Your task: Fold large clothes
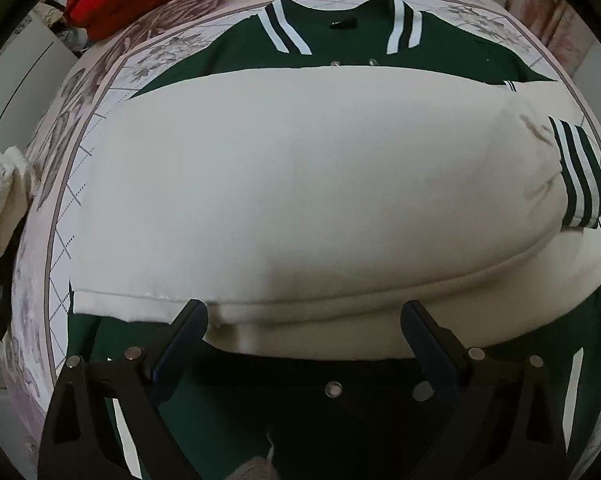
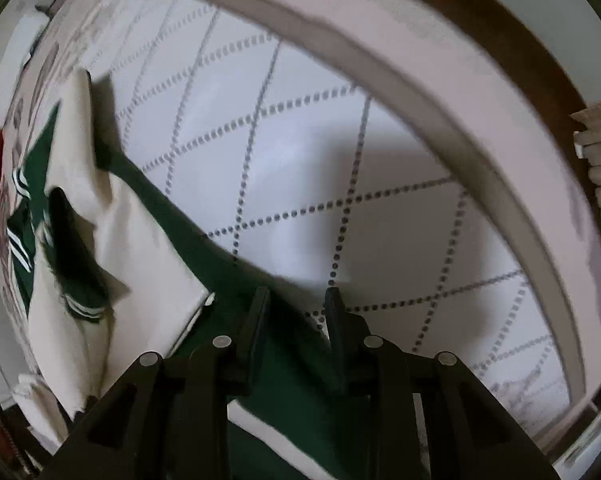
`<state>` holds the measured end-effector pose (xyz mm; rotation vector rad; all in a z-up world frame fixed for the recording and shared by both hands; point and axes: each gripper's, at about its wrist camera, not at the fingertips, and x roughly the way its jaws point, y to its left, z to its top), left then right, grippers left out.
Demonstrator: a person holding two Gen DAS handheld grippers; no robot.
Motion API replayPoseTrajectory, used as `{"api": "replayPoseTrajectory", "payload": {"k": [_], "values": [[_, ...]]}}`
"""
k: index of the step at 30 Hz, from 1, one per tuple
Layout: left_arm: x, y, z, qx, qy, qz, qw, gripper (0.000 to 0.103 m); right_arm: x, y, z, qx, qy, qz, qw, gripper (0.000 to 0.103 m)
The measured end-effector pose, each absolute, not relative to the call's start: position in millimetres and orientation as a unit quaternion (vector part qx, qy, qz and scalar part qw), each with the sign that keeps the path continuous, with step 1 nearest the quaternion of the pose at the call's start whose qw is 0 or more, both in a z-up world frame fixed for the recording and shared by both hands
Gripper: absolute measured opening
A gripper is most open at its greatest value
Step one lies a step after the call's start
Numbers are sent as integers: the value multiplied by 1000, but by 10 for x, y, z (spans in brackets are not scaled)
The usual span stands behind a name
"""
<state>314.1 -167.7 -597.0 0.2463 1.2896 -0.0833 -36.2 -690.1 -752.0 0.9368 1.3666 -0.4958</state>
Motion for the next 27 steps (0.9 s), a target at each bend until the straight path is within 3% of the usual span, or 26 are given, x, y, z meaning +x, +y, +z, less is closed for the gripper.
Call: {"api": "replayPoseTrajectory", "payload": {"k": [1,2,3,4,6,15,23,25,27], "values": [[3127,-1682,-5962,114,599,-40,792,99,-325,-6850,-7447,404,601,-194,661,48],[3112,-1694,-5957,114,599,-42,792,99,-273,-6771,-7420,381,617,-169,668,64],[3093,-1705,-5952,114,598,-44,792,99,-216,-6646,-7470,332,654,-144,664,67],[3073,-1723,-5945,114,598,-47,792,99,-209,-6571,-7551,294,682,-140,655,66],[3017,-1765,-5945,119,601,-55,789,99,-292,-6563,-7735,250,711,-164,637,46],[2686,-1857,-5918,110,624,-86,769,99,-13,-6451,-7401,316,675,-141,651,53],[2697,-1824,-6199,90,648,-66,753,99,772,-6033,-7510,149,677,-103,713,53],[2729,-1816,-6246,90,648,-62,754,99,942,-6006,-7484,125,662,-113,731,48],[2749,-1822,-6271,88,648,-64,754,99,1036,-6143,-7513,186,651,-134,723,40]]}}
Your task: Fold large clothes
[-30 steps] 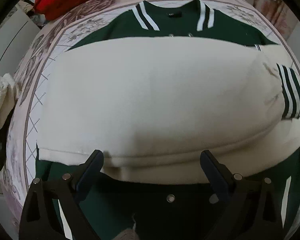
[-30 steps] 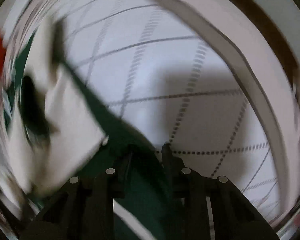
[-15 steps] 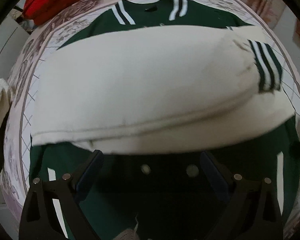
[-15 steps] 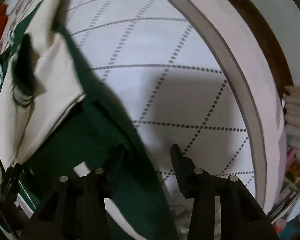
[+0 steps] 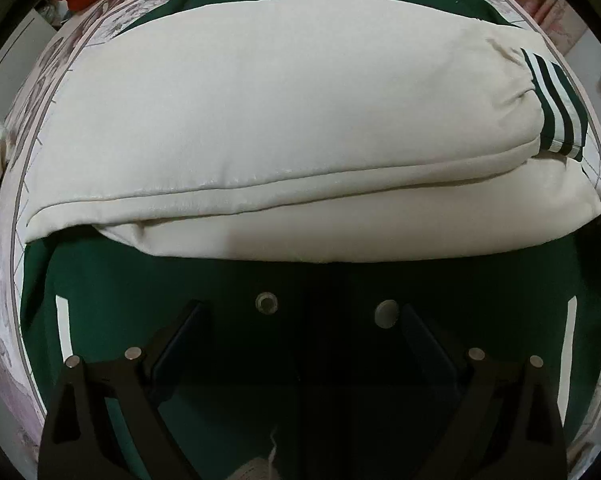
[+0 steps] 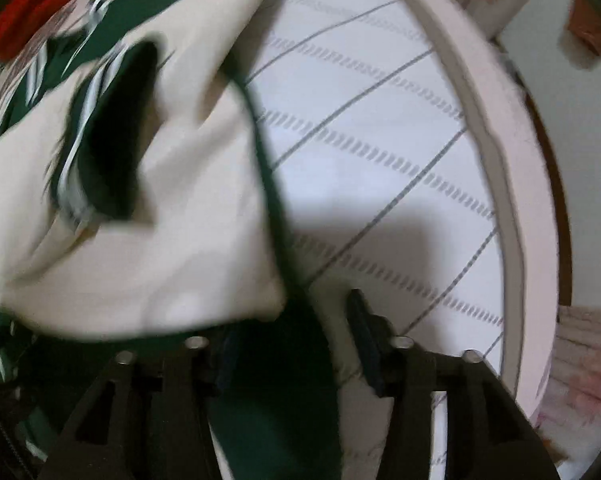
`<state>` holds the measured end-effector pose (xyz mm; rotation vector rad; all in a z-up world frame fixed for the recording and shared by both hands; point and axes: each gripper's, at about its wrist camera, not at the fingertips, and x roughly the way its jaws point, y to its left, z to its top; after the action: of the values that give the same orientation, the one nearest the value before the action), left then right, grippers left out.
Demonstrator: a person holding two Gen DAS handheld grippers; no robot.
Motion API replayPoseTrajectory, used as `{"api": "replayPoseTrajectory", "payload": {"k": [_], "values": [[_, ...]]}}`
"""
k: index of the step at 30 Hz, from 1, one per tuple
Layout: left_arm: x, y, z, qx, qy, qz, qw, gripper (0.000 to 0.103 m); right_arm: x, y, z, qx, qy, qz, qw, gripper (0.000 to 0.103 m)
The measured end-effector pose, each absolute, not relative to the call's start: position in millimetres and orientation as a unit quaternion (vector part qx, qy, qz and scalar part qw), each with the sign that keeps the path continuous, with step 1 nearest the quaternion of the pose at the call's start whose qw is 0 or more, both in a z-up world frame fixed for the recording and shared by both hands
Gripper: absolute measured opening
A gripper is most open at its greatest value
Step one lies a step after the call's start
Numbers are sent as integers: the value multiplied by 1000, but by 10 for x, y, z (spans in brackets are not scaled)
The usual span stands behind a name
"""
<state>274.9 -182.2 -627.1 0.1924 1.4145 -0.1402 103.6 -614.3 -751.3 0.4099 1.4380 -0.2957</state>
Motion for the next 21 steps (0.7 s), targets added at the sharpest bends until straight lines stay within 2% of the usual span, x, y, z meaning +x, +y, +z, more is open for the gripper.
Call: {"api": "replayPoseTrajectory", "payload": {"k": [4,7,9,11,21], "values": [[2768,-1881,-6279,88,647,-67,754,99,1159,-6263,-7497,277,640,-157,700,36],[2792,-1867,-6292,82,648,-68,754,99,1175,-6348,-7497,303,648,-136,685,34],[2796,-1839,-6292,79,649,-72,753,99,1206,-6343,-7513,334,650,-127,671,14],[2797,-1810,-6283,80,648,-75,753,100,1240,-6327,-7522,333,652,-129,668,10],[2609,-1281,-5943,124,625,-79,767,99,919,-5645,-7431,421,648,-162,614,8]]}}
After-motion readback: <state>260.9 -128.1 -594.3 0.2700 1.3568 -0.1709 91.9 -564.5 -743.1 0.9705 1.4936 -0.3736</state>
